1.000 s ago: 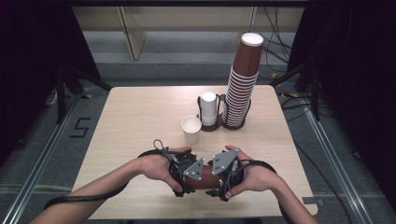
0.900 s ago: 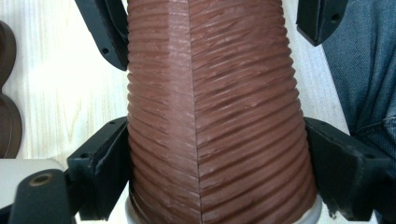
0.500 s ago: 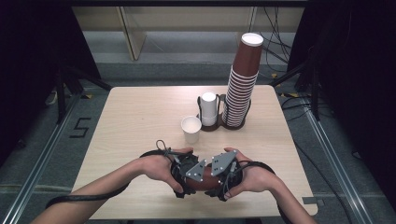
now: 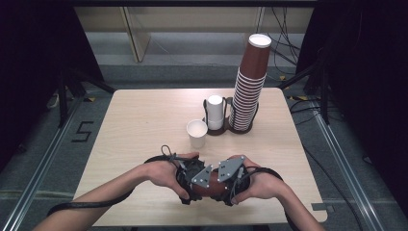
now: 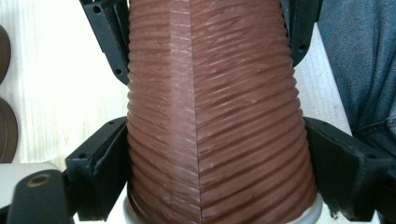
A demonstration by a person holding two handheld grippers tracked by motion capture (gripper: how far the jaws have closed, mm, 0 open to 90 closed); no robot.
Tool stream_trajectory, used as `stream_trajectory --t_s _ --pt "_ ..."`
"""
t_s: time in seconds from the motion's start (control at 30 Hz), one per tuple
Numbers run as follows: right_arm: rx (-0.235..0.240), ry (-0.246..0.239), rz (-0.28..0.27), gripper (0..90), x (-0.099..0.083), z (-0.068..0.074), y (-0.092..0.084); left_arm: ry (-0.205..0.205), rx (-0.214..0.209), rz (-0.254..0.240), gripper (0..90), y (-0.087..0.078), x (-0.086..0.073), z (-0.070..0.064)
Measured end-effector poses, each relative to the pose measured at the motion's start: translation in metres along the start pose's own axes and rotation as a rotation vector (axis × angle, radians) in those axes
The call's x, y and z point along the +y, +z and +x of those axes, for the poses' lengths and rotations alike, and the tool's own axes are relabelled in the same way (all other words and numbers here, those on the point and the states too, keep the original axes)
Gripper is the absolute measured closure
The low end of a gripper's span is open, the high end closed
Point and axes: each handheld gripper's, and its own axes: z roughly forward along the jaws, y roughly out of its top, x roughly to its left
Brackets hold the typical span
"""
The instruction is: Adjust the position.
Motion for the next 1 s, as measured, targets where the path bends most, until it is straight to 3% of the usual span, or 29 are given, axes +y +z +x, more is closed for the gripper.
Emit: stream_trajectory --t_s 0.1,0.13,0.3,0.37,0.43,0.47,0.57,0.67,0.73,0.77,0.87,1.0 --pt "-0.011 -0.047 -0.019 20.7 -0.001 -0.002 0.000 -0.011 0.019 -0.014 10.1 0.001 -0.001 0.000" --pt "-0.018 -0.019 -0.014 20.7 -0.002 0.000 -0.001 -0.017 0.022 -0.011 8.5 0.001 -0.002 0.001" --pt "-0.034 -0.071 -0.045 20.7 -0.005 -0.003 -0.006 -0.055 0.033 -0.025 0.0 -0.001 -0.007 0.002" --pt "-0.032 -0.022 -0.044 20.7 -0.008 0.000 -0.008 -0.065 0.044 -0.032 0.0 -0.002 -0.009 0.003" --pt "-0.050 -0.061 -0.068 20.7 -0.009 -0.003 -0.010 -0.075 0.052 -0.046 0.0 -0.004 -0.013 0.003" --pt "-0.034 -0.041 -0.071 20.7 -0.012 -0.002 -0.011 -0.083 0.056 -0.050 0.0 -0.004 -0.014 0.003" --pt "-0.050 -0.053 -0.089 20.7 -0.015 -0.003 -0.012 -0.108 0.058 -0.073 0.0 -0.006 -0.020 0.004" --pt "-0.072 -0.045 -0.118 20.7 -0.020 -0.004 -0.015 -0.133 0.069 -0.113 0.0 -0.008 -0.027 0.004" --pt "-0.077 -0.010 -0.143 20.7 -0.024 -0.004 -0.017 -0.149 0.086 -0.139 0.0 -0.009 -0.031 0.004" --pt "-0.086 -0.027 -0.155 20.7 -0.025 -0.005 -0.018 -0.160 0.089 -0.155 0.0 -0.009 -0.033 0.004" --pt "-0.097 -0.008 -0.188 20.6 -0.030 -0.005 -0.019 -0.172 0.085 -0.184 0.0 -0.011 -0.038 0.005" --pt "-0.122 0.024 -0.238 20.6 -0.038 -0.006 -0.020 -0.203 0.101 -0.261 0.0 -0.012 -0.042 0.004"
